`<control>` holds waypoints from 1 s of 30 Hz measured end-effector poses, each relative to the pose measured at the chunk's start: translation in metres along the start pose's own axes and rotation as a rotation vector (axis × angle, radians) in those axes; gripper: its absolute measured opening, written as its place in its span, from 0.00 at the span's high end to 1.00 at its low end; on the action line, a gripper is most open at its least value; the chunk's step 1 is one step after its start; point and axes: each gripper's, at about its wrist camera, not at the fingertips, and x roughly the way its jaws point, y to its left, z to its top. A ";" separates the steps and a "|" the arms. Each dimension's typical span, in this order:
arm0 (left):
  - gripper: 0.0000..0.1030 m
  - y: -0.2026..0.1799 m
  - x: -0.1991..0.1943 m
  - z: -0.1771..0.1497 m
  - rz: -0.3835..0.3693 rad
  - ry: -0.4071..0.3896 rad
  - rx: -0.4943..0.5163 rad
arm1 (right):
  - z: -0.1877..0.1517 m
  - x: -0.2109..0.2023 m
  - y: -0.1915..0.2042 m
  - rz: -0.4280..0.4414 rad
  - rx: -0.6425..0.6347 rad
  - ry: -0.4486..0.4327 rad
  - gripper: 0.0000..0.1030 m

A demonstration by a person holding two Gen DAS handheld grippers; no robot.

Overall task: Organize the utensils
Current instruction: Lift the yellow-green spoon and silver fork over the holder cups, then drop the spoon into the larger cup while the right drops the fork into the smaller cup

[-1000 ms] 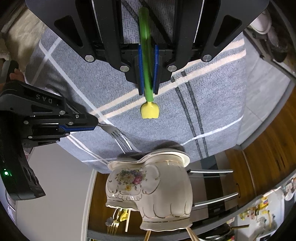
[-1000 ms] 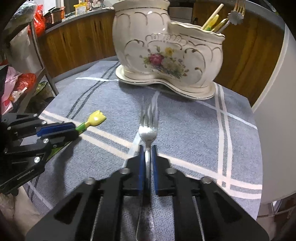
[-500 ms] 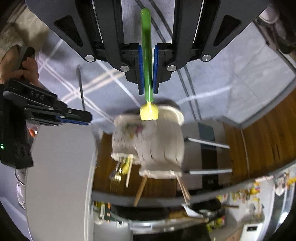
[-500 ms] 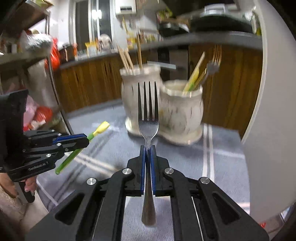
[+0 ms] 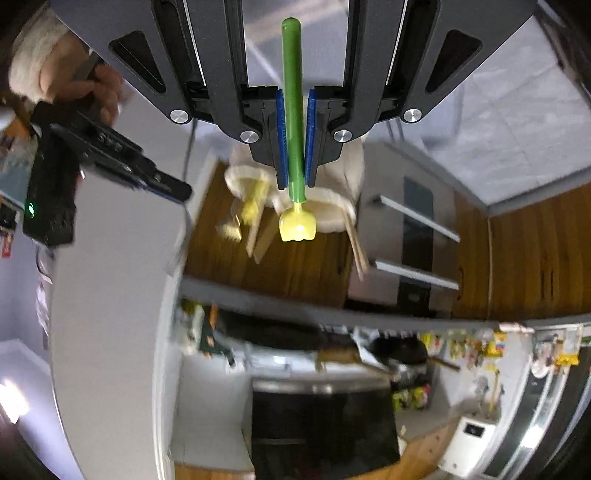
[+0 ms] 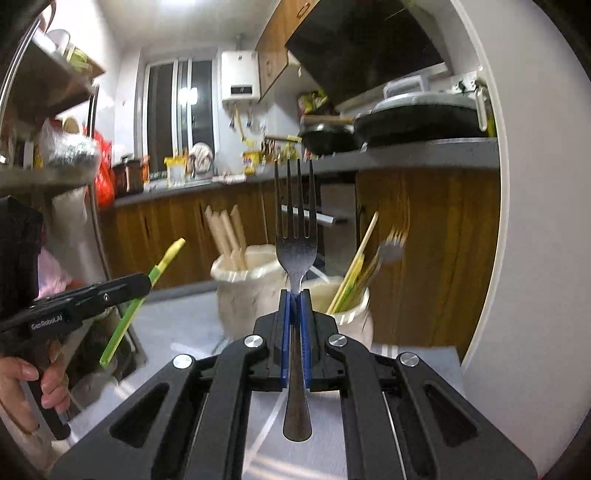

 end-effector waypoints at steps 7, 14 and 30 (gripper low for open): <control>0.91 0.013 0.044 0.049 -0.011 -0.110 -0.071 | 0.037 0.026 -0.017 0.000 0.049 -0.088 0.95; 0.91 0.011 0.080 0.065 0.021 -0.226 -0.047 | 0.044 0.051 -0.031 -0.014 0.098 -0.145 0.95; 0.91 0.014 0.087 0.033 0.000 -0.212 -0.001 | 0.019 0.073 -0.034 -0.023 0.092 -0.009 0.95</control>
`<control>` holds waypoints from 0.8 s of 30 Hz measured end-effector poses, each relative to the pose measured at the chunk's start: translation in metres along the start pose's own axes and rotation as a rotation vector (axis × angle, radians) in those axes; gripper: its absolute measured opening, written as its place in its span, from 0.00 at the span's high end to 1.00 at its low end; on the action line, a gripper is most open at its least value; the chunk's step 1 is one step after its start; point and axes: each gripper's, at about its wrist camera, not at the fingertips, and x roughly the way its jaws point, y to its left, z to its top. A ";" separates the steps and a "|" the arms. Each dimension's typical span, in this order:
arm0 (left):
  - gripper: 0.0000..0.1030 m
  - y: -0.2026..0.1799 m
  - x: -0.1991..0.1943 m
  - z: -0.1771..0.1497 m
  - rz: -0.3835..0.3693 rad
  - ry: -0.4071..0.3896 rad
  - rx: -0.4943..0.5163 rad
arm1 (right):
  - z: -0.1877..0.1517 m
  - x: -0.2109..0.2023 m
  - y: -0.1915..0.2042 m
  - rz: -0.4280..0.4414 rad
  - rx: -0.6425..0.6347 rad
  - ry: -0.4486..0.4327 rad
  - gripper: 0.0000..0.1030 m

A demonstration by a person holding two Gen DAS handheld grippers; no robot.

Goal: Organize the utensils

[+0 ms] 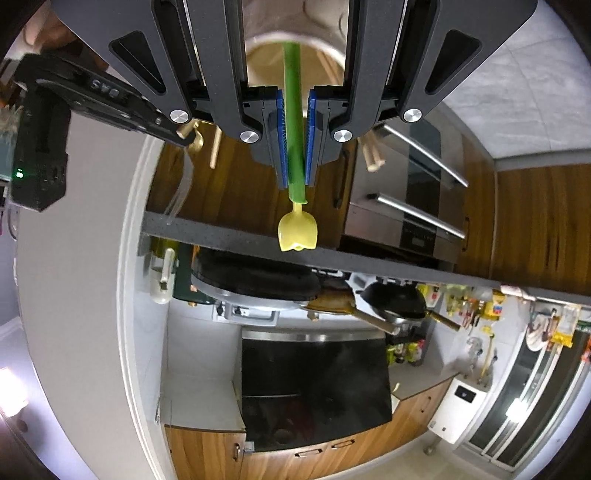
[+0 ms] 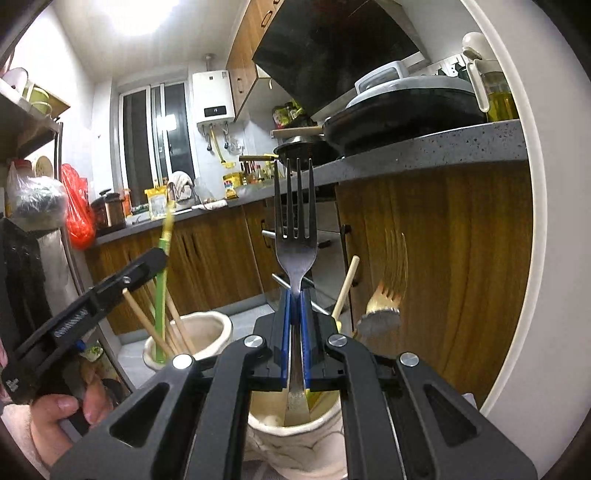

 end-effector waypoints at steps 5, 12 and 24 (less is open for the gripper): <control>0.80 -0.002 -0.020 -0.011 0.020 0.093 -0.006 | -0.009 -0.006 0.001 -0.013 -0.012 0.036 0.95; 0.62 0.007 -0.046 -0.027 0.052 0.149 -0.051 | -0.018 0.004 0.001 -0.022 -0.039 0.082 0.95; 0.52 0.016 -0.054 -0.039 0.071 0.182 -0.056 | -0.027 0.016 -0.007 -0.073 -0.031 0.152 0.94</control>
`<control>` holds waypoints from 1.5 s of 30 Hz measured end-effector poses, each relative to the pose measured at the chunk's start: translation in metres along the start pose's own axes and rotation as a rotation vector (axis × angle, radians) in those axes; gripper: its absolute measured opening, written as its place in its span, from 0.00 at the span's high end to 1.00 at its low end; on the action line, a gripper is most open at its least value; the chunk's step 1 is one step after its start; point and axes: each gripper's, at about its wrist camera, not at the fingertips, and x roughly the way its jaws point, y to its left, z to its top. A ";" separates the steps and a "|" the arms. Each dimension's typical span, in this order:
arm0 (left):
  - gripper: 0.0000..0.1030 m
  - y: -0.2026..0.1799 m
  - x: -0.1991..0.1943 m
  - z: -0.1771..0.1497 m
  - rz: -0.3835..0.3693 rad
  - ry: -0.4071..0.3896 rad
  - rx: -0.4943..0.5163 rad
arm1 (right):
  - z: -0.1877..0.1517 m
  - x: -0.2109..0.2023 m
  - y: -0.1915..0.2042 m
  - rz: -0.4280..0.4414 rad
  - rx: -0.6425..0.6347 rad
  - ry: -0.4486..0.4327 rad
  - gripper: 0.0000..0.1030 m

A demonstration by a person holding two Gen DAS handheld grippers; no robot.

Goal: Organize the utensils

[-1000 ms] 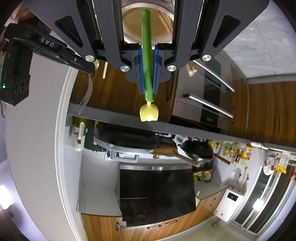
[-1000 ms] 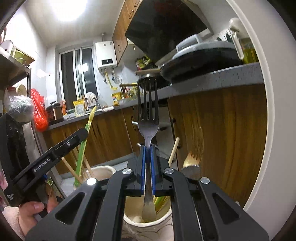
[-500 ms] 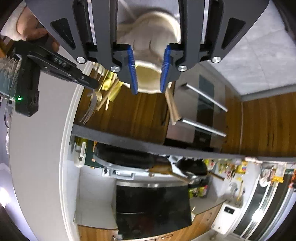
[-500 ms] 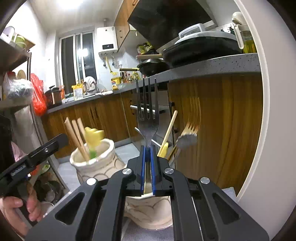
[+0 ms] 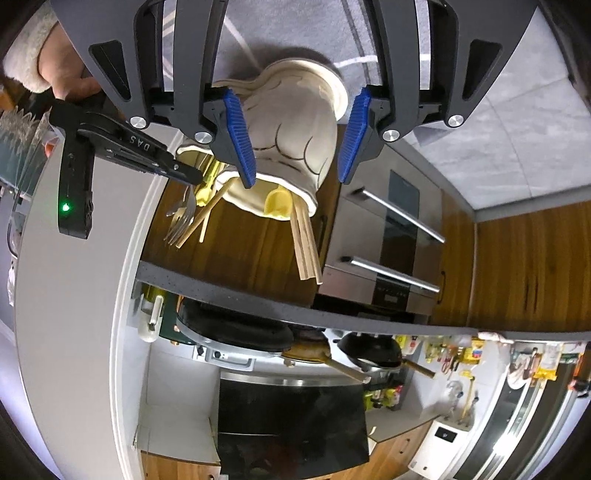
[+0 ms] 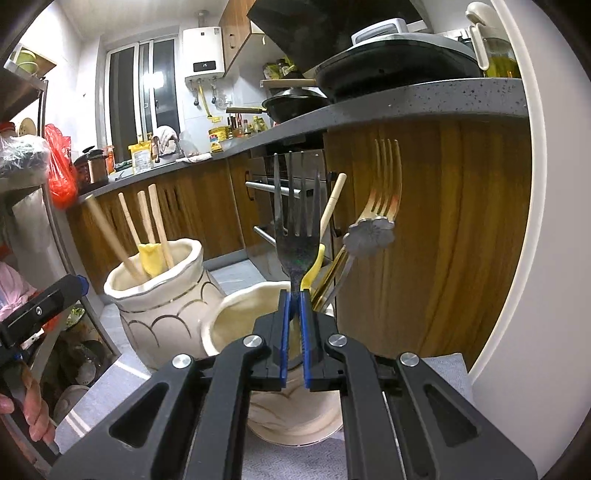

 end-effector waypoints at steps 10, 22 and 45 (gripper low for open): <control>0.47 -0.008 0.000 -0.003 0.018 0.011 0.042 | -0.001 -0.015 0.002 0.001 -0.001 -0.018 0.71; 0.19 -0.026 -0.034 -0.026 0.087 0.017 0.144 | -0.032 -0.062 0.004 -0.032 -0.021 -0.005 0.25; 0.08 -0.033 -0.055 -0.048 0.223 0.014 0.211 | -0.066 -0.094 0.020 -0.108 -0.119 -0.102 0.06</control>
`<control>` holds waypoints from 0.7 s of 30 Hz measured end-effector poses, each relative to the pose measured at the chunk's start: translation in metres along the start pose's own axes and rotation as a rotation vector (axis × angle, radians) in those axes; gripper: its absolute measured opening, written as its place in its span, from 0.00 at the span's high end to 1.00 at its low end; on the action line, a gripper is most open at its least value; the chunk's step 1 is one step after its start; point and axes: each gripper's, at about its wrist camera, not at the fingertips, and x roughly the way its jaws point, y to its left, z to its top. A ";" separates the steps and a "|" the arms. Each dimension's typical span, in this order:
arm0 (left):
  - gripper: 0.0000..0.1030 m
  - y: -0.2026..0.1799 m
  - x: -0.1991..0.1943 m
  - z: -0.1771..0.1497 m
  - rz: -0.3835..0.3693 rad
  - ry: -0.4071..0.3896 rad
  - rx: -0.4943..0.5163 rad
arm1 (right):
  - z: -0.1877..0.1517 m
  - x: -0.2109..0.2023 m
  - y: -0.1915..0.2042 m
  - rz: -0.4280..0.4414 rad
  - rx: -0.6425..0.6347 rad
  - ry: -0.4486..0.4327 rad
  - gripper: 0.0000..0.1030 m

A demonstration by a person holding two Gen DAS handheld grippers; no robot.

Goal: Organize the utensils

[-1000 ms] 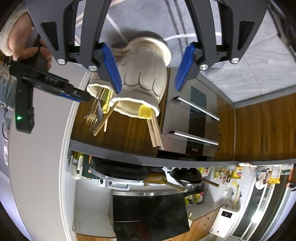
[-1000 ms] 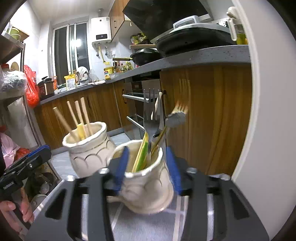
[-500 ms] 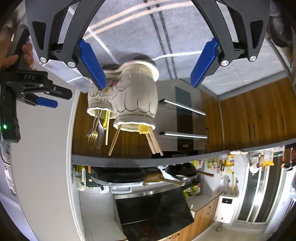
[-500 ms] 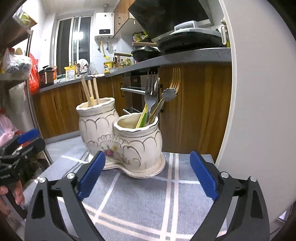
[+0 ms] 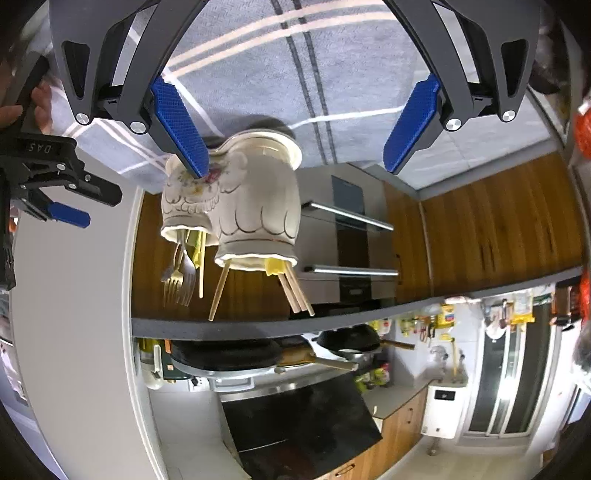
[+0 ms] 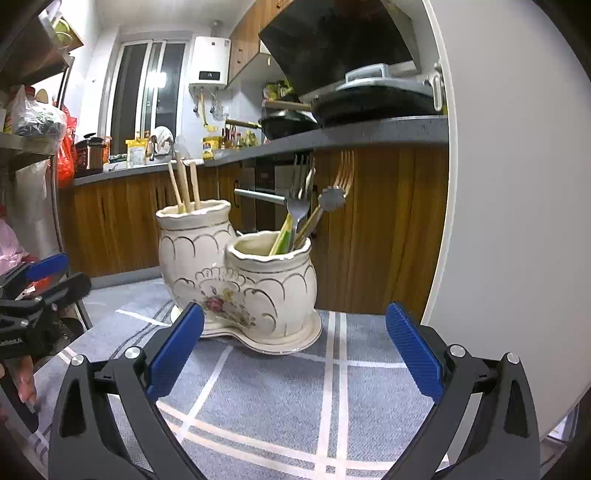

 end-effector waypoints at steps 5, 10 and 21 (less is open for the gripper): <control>0.08 -0.002 0.001 0.000 0.001 0.005 -0.004 | 0.000 0.000 -0.003 0.003 0.016 0.000 0.05; 0.08 -0.003 0.001 0.000 0.001 0.006 -0.004 | 0.000 0.000 -0.004 0.002 0.013 -0.001 0.06; 0.08 -0.002 0.001 0.000 0.000 0.005 -0.004 | 0.000 0.000 -0.003 0.002 0.012 -0.002 0.06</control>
